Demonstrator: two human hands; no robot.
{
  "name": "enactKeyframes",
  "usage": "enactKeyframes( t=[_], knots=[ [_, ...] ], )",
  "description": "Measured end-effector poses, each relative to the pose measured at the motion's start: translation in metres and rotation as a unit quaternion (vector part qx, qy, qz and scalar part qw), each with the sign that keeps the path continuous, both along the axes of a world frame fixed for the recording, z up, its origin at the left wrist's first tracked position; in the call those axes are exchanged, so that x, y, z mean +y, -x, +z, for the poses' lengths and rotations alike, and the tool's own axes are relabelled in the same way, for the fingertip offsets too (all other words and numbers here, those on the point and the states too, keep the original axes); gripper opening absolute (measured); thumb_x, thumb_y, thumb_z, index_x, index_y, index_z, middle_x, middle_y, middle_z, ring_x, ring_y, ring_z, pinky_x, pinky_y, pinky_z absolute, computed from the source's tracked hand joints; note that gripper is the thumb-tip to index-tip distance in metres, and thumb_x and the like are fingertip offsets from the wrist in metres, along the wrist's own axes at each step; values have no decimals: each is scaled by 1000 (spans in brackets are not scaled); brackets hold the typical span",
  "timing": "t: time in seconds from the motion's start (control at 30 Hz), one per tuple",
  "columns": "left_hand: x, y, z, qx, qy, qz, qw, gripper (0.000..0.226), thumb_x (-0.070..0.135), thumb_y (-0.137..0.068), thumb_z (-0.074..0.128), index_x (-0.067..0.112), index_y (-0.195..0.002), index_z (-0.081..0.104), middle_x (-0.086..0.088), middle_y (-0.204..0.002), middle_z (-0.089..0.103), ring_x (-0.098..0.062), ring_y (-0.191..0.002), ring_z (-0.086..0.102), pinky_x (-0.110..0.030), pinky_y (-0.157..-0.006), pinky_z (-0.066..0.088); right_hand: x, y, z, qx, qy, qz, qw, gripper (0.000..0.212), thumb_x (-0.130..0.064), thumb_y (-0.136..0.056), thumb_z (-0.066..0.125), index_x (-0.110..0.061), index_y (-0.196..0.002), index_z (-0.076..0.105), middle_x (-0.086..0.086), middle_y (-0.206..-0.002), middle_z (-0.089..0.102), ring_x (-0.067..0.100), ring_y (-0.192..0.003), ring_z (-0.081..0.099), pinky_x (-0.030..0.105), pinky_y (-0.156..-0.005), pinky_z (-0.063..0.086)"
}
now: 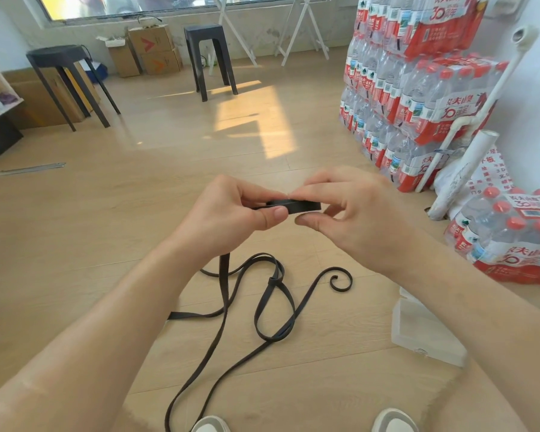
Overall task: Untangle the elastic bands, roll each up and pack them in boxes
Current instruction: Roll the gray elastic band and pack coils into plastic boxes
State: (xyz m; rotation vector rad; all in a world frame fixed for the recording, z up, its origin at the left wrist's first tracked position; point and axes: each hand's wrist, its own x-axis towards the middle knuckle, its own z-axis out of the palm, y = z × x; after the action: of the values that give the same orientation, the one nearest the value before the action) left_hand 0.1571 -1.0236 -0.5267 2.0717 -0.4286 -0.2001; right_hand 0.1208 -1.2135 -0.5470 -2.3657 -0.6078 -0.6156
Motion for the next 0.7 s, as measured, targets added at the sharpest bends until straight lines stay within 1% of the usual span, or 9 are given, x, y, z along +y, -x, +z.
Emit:
enactKeyframes(
  t=[0.07,0.17,0.27,0.37,0.4,0.47,0.57,0.63,0.7],
  knots=[
    [-1,0,-2,18,6,-7,1000,15,17,-82,72,27,-92,76,13,-56,63,4,-47,47,-10,-54,39,2,-1,-1,-52,41,-9,998,19,-16,-78,72,-14,-96,75,0,-86,68,13,-76,57,32,-67,51],
    [0,1,-2,18,5,-32,999,16,21,-82,71,28,-96,75,12,-59,64,2,-48,46,-15,-56,39,2,-1,-1,-40,10,-24,999,16,-17,-74,73,-15,-89,76,-1,-77,67,11,-70,58,34,-63,51],
    [1,6,1,-27,-21,-56,998,26,26,-81,72,29,-107,71,24,-56,62,10,-49,53,-3,-54,37,1,1,2,9,-47,-34,998,13,-14,-72,78,-16,-85,76,-3,-74,68,11,-70,61,34,-64,52],
    [1,8,4,-91,-31,-30,995,28,26,-77,75,26,-105,72,28,-60,62,25,-71,54,2,-52,33,-1,3,7,21,-48,-46,998,14,-11,-71,79,-17,-83,76,-5,-73,68,10,-71,62,31,-65,52],
    [2,8,5,-107,-31,-15,994,25,25,-77,75,26,-101,73,28,-59,62,24,-71,54,2,-52,32,-1,3,8,22,-38,-51,998,14,-10,-71,79,-17,-83,76,-5,-74,68,10,-70,62,33,-66,53],
    [3,7,6,-122,-18,4,992,18,23,-75,76,30,-93,74,30,-59,63,15,-58,58,1,-54,34,-2,4,9,29,-38,-59,997,16,-9,-71,79,-18,-83,76,-7,-73,68,10,-70,63,33,-66,54],
    [2,8,6,-133,2,26,991,16,23,-74,77,33,-87,74,29,-75,68,9,-69,63,-4,-63,44,-3,3,11,58,-79,-63,993,17,-8,-71,80,-19,-83,76,-17,-74,67,7,-74,64,21,-65,52],
    [0,9,4,-143,23,46,988,16,22,-74,78,30,-87,74,25,-78,68,8,-77,65,-6,-70,47,-4,3,13,82,-115,-61,988,19,-7,-71,80,-22,-81,75,-19,-71,66,1,-72,64,12,-61,48],
    [-4,9,3,-155,30,64,985,15,22,-73,79,29,-86,74,25,-78,67,9,-79,65,-7,-74,48,-4,3,14,104,-147,-60,982,23,-6,-71,80,-26,-78,73,-19,-67,65,-2,-67,63,8,-59,45]
  ],
)
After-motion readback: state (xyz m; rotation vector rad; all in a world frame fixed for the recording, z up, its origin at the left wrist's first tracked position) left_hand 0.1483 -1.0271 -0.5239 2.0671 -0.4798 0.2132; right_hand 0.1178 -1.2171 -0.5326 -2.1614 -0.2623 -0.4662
